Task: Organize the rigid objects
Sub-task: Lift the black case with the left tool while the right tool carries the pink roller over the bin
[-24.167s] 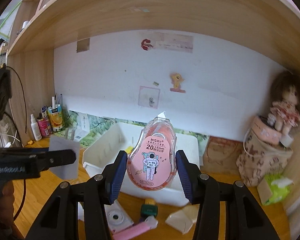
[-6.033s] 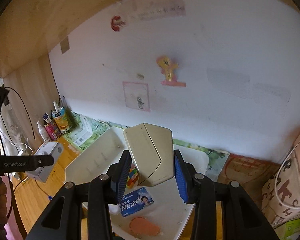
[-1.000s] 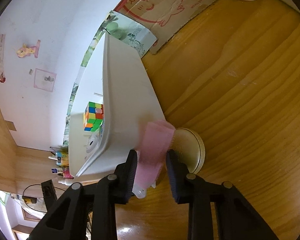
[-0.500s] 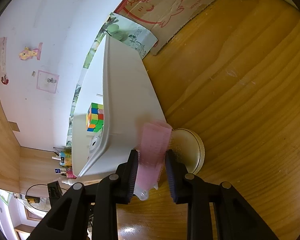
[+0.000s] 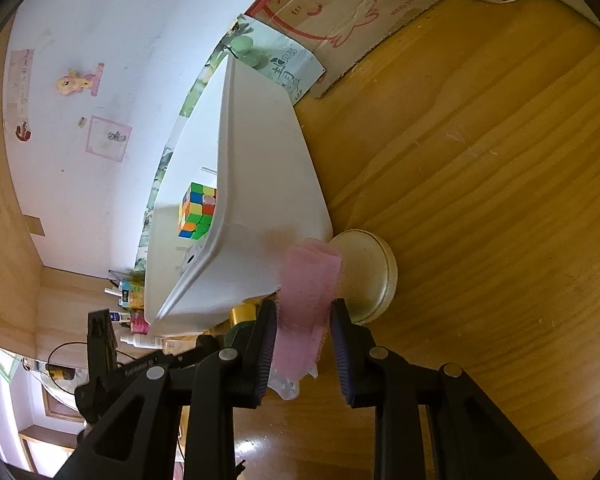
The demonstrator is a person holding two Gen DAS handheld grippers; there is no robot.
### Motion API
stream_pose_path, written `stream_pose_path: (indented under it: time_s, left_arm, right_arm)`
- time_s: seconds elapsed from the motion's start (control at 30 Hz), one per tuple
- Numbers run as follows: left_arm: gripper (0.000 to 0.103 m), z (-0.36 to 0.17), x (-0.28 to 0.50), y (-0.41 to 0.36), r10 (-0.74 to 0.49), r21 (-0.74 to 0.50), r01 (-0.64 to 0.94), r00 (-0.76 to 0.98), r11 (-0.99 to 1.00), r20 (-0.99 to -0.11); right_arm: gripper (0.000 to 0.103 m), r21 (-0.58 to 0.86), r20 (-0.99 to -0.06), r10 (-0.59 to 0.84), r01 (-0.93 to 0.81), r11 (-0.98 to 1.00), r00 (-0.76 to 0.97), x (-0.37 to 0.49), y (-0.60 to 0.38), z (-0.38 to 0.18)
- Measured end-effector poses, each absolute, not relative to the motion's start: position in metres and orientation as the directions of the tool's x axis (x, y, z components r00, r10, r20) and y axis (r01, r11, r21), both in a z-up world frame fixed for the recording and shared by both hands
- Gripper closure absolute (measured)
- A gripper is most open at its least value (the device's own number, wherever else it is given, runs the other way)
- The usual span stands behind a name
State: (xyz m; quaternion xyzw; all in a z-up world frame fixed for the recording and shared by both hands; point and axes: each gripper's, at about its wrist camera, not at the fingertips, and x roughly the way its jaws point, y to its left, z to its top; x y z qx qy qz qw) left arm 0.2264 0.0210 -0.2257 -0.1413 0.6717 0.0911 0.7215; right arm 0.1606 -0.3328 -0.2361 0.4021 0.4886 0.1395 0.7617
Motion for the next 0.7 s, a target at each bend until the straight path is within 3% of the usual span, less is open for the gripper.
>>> stream_pose_path:
  time_s: [0.37, 0.7]
  left_arm:
    - [0.029, -0.241, 0.264, 0.019, -0.091, -0.080, -0.415, -0.008, 0.907, -0.996]
    - [0.032, -0.235, 0.256, 0.014, -0.077, -0.077, -0.439, 0.017, 0.895, -0.997]
  right_arm:
    - [0.076, 0.745, -0.615, 0.640, 0.076, 0.662, 0.460, 0.157, -0.328, -0.224]
    - [0.076, 0.743, -0.586, 0.671, -0.030, 0.669, 0.454, 0.152, -0.318, -0.213]
